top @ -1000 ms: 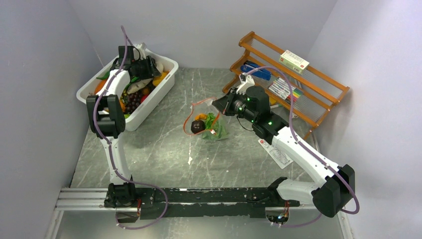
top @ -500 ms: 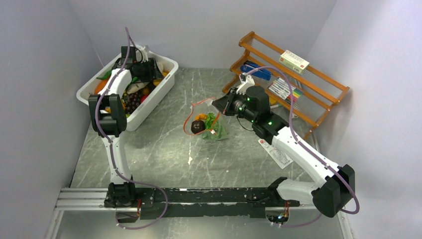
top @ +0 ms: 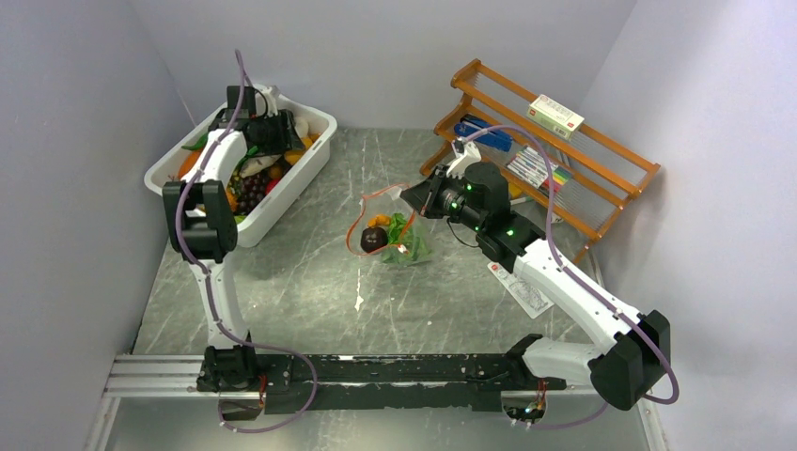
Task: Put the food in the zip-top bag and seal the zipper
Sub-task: Pick up the fake vegetable from the bin.
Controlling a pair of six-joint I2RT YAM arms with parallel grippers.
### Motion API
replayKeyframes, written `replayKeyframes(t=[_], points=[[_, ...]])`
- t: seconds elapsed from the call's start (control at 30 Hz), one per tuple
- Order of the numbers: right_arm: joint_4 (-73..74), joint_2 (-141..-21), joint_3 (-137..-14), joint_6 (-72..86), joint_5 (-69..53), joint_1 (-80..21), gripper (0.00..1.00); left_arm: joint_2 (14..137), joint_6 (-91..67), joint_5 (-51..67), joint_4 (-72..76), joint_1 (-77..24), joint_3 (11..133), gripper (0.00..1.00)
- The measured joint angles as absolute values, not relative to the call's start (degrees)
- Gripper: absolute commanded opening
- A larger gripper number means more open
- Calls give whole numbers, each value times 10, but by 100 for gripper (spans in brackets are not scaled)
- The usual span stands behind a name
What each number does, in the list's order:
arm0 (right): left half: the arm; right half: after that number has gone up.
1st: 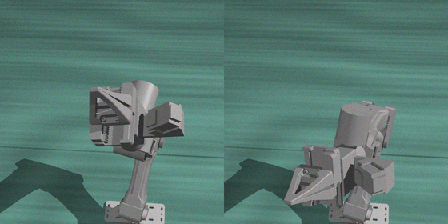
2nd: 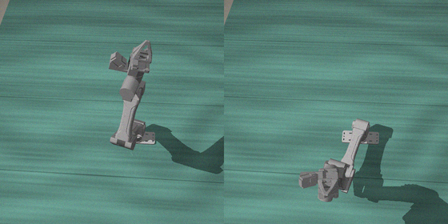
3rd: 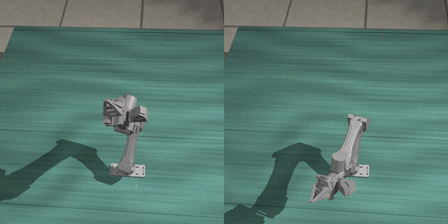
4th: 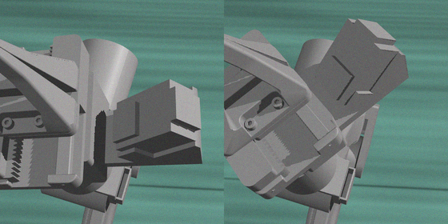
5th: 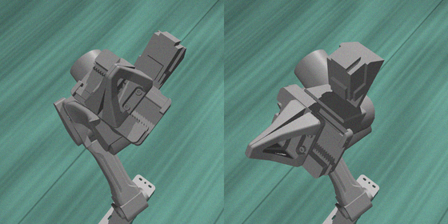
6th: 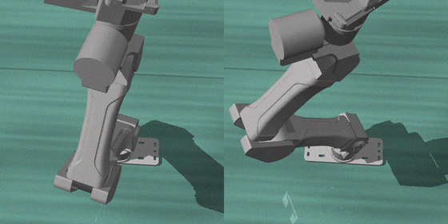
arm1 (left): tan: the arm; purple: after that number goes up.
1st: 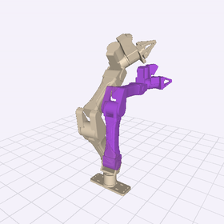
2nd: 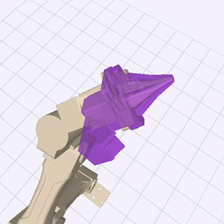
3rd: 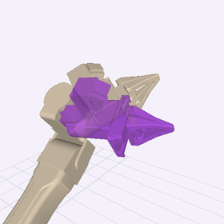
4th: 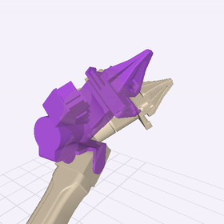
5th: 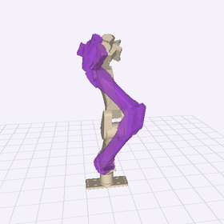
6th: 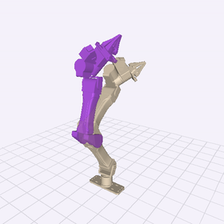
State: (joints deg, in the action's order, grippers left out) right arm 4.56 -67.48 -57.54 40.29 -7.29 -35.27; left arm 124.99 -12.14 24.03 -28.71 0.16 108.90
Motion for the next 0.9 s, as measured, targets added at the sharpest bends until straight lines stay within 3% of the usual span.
replayKeyframes(t=[0.9], points=[[41,-676,-575,408,-73,-353,0,946,-135,208,-217,2,860,27]])
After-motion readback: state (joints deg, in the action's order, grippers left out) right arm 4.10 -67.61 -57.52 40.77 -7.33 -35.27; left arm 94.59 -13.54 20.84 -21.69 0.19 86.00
